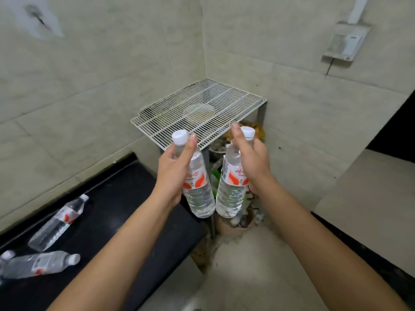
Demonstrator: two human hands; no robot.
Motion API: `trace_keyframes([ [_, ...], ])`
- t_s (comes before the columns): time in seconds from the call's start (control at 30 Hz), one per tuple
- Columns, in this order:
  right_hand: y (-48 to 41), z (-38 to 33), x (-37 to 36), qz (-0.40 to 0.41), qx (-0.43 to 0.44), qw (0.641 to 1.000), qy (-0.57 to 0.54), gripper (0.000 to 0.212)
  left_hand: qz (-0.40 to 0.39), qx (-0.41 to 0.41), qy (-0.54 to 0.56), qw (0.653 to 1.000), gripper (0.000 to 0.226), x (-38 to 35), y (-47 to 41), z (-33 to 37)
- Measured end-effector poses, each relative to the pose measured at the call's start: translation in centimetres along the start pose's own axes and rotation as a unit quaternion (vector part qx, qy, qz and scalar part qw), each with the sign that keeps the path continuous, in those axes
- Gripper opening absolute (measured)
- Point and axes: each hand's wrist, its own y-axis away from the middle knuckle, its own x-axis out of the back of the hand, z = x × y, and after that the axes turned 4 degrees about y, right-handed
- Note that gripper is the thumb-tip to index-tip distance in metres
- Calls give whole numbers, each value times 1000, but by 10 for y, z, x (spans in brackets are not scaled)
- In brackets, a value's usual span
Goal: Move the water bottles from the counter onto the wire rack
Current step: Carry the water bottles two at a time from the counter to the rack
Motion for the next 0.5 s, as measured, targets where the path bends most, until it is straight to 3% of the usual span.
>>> trace_keyframes([
  [0.1, -43, -13, 0, -9, 23, 1000, -12, 41, 13, -21, 1, 1000, 55, -15, -35, 9],
  [0.27, -125, -30, -15, -35, 79, 996, -15, 45, 36, -64, 22, 997, 32, -25, -110, 20],
  [0.37, -174, -46, -33, -36, 116, 993, -1, 35, 66, -78, 61, 993, 27, -27, -165, 30],
  [0.5, -234, -62, -59, -71, 154, 985, 35, 32, 106, -116, 61, 986, 30, -28, -228, 41],
])
